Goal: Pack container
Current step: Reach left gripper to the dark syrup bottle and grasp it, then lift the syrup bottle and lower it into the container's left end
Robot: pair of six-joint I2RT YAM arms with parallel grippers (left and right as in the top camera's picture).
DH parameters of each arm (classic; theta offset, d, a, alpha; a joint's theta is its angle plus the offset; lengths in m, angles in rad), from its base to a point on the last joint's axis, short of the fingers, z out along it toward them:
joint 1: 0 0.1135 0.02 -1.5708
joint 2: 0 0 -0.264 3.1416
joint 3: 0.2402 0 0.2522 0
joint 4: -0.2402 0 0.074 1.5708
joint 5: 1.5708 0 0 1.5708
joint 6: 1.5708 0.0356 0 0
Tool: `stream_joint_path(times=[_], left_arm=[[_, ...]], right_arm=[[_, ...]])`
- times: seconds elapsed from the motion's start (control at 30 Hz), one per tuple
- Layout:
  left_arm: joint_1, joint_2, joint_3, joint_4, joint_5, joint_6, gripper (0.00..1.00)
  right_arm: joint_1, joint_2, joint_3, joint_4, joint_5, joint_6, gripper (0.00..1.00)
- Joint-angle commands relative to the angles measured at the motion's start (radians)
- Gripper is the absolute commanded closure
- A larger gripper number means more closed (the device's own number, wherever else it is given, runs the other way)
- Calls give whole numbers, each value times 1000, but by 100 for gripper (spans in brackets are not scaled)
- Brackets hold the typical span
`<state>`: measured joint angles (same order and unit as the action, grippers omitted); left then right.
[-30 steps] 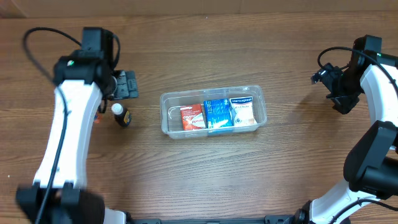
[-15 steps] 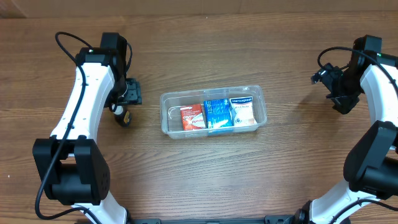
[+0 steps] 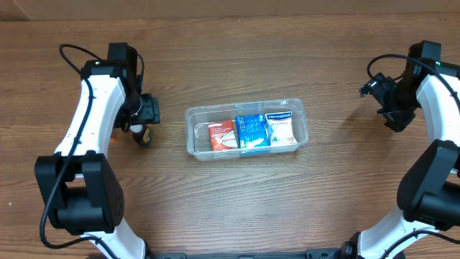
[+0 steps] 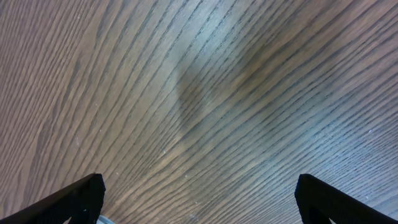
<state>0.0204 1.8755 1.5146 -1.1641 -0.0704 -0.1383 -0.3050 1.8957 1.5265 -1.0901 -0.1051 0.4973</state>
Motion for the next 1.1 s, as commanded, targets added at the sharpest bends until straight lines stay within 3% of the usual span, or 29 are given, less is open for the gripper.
stream_joint_path(times=[0.0, 0.07, 0.23, 0.43, 0.5, 0.57, 0.63, 0.8, 1.07], left_arm=[[2, 30, -15, -2, 16, 39, 23], [2, 34, -21, -1, 16, 39, 24], [6, 34, -23, 6, 16, 49, 44], [6, 34, -40, 17, 16, 49, 57], [6, 34, -40, 16, 16, 50, 66], [6, 34, -40, 22, 16, 49, 84], [6, 34, -39, 28, 16, 45, 92], [2, 28, 51, -58, 63, 45, 95], [-98, 24, 525, -358, 170, 109, 95]], right_arm=[[2, -3, 0, 5, -4, 4, 0], [2, -3, 0, 5, -4, 4, 0], [2, -3, 0, 5, -4, 4, 0], [2, -3, 0, 5, -4, 4, 0], [2, -3, 0, 5, -4, 5, 0], [2, -3, 0, 5, -4, 4, 0], [2, -3, 0, 5, -4, 4, 0], [2, -3, 0, 5, -4, 4, 0], [2, -3, 0, 5, -4, 4, 0]])
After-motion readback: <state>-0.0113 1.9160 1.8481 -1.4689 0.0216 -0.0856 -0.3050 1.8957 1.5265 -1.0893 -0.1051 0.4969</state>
